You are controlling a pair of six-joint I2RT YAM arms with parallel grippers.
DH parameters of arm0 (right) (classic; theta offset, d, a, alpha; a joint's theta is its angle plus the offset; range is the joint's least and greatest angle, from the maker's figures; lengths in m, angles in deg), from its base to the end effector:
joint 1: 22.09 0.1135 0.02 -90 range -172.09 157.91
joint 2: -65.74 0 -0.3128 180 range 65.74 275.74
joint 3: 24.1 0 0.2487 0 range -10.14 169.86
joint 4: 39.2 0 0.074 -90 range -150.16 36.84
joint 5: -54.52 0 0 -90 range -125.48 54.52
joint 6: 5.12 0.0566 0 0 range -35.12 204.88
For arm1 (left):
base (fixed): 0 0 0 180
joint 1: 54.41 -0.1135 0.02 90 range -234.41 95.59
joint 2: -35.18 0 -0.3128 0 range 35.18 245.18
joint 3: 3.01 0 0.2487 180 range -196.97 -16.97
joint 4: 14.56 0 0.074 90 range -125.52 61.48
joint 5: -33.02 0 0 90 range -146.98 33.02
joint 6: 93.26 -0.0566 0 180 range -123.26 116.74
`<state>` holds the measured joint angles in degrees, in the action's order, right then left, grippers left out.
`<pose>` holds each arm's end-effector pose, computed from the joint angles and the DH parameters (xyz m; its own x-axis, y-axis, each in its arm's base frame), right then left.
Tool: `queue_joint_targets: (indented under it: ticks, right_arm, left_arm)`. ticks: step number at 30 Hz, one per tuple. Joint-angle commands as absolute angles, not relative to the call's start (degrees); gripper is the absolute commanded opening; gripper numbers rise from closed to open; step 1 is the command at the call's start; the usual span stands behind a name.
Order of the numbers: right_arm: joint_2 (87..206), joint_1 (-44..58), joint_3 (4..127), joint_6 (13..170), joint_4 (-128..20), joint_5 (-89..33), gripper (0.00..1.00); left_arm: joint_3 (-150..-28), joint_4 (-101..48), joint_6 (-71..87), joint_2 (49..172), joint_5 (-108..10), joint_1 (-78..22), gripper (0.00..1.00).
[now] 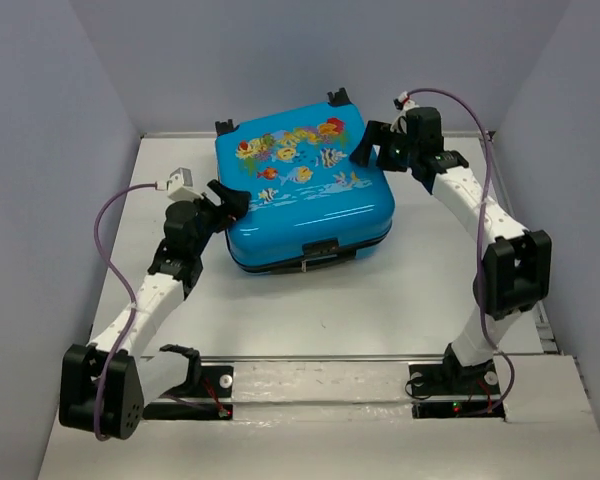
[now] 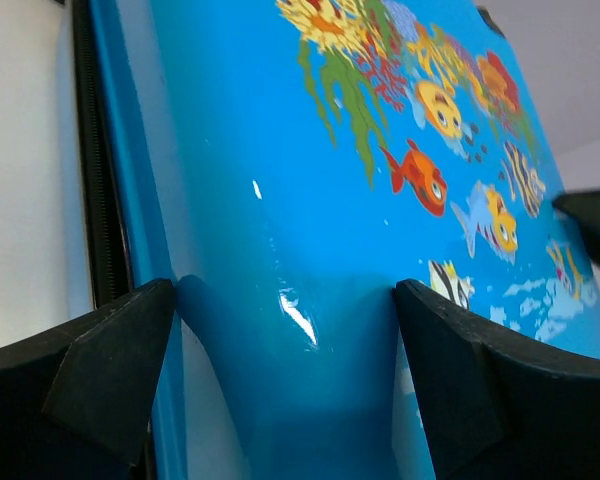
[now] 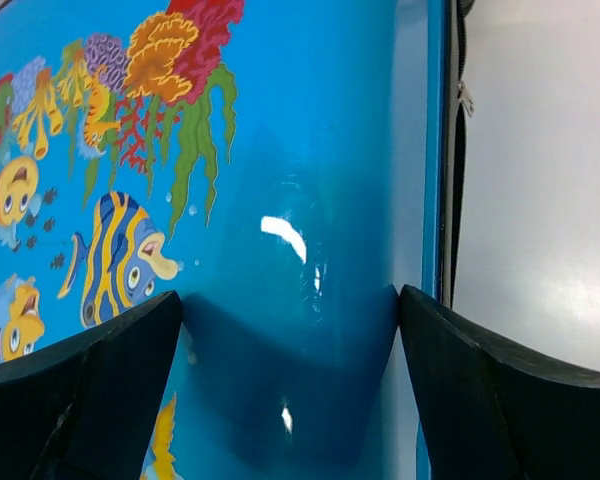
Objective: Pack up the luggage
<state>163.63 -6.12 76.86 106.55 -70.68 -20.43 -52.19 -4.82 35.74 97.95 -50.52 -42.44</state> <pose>0.4040 0.1309 0.3754 -0.6043 0.1980 -0.7718 -0.2821 0.8528 0.4396 0.2418 -0.0578 0.3245 -0.2498 -0.5863 -0.7706 0.2042 0.7461 -0.6338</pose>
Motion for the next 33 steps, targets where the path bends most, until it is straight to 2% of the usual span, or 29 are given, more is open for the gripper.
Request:
queue_joint_targets:
  ticks: [1, 3, 6, 12, 17, 20, 25, 28, 33]
  right_arm:
    - [175.5, 0.9, 89.0, 108.9, -68.0, 9.8, 0.91]
    - [180.0, 1.6, 94.3, 108.6, -71.9, 10.7, 0.92]
    - [182.6, 1.6, 101.1, 109.7, -74.1, 8.5, 0.95]
    - [185.7, 1.6, 114.4, 111.3, -78.0, 9.4, 1.00]
    - [182.1, 1.0, 117.0, 111.3, -78.6, 4.9, 1.00]
    - [176.0, 1.0, 116.9, 107.8, -78.6, -2.0, 1.00]
    - [169.3, 1.0, 114.1, 103.9, -78.7, -3.9, 1.00]
    - [163.4, 1.0, 107.0, 101.7, -78.6, -4.2, 1.00]
    - [151.7, 4.4, 85.7, 99.7, -73.2, -5.6, 1.00]
  left_arm:
    - [-48.5, -5.6, 43.0, 92.7, -43.7, -25.6, 0.97]
    - [-47.7, -5.6, 44.8, 89.5, -47.3, -20.3, 0.97]
    - [-47.6, -6.7, 45.4, 85.9, -51.2, -17.2, 0.97]
    - [-50.8, -9.2, 44.1, 82.6, -54.6, -17.1, 0.97]
    - [-65.5, -21.1, 35.0, 83.2, -65.2, -17.8, 0.99]
    - [-72.9, -25.6, 31.3, 84.7, -62.9, -25.1, 0.99]
    - [-76.6, -26.6, 31.4, 85.9, -60.2, -36.7, 0.99]
    - [-76.6, -26.5, 32.1, 88.1, -57.9, -43.8, 0.99]
    - [-75.0, -21.3, 36.9, 95.5, -49.3, -53.7, 0.99]
